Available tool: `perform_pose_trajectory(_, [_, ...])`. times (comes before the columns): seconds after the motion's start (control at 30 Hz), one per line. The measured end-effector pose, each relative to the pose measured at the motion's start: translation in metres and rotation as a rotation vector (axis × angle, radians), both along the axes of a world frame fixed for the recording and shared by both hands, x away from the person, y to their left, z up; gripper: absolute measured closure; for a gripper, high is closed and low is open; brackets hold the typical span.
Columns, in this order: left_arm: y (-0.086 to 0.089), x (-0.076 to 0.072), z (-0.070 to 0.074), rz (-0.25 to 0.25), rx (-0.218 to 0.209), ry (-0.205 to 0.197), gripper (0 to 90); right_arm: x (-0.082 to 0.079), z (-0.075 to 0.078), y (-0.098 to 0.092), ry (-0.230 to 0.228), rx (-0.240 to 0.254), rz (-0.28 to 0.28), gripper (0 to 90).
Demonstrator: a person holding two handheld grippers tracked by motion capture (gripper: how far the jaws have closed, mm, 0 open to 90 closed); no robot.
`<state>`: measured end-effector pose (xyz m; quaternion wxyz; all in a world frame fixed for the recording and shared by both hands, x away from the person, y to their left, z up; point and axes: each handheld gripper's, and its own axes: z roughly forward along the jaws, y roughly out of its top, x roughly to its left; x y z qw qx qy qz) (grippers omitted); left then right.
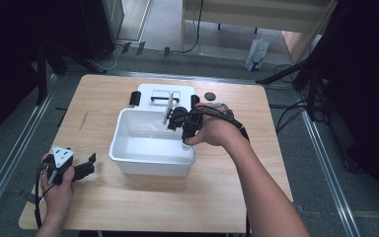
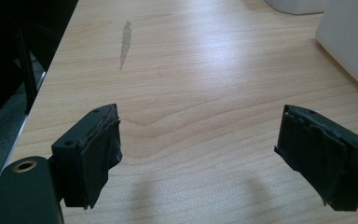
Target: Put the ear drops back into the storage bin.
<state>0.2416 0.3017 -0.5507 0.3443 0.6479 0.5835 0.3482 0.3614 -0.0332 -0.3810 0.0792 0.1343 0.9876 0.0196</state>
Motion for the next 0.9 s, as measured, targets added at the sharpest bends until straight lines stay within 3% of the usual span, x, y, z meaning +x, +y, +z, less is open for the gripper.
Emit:
perform_pose_trajectory(0.43, [0.0, 0.0, 0.0, -0.001, 0.001, -0.002, 14.2, 0.001, -0.028, 0.007, 0.003, -0.055, 0.066, 72.2])
perform_pose_trajectory(0.9, [0.0, 0.0, 0.0, -0.001, 0.0, -0.002, 14.3, 0.003, -0.051, 0.01, 0.048, -0.073, 0.074, 72.0])
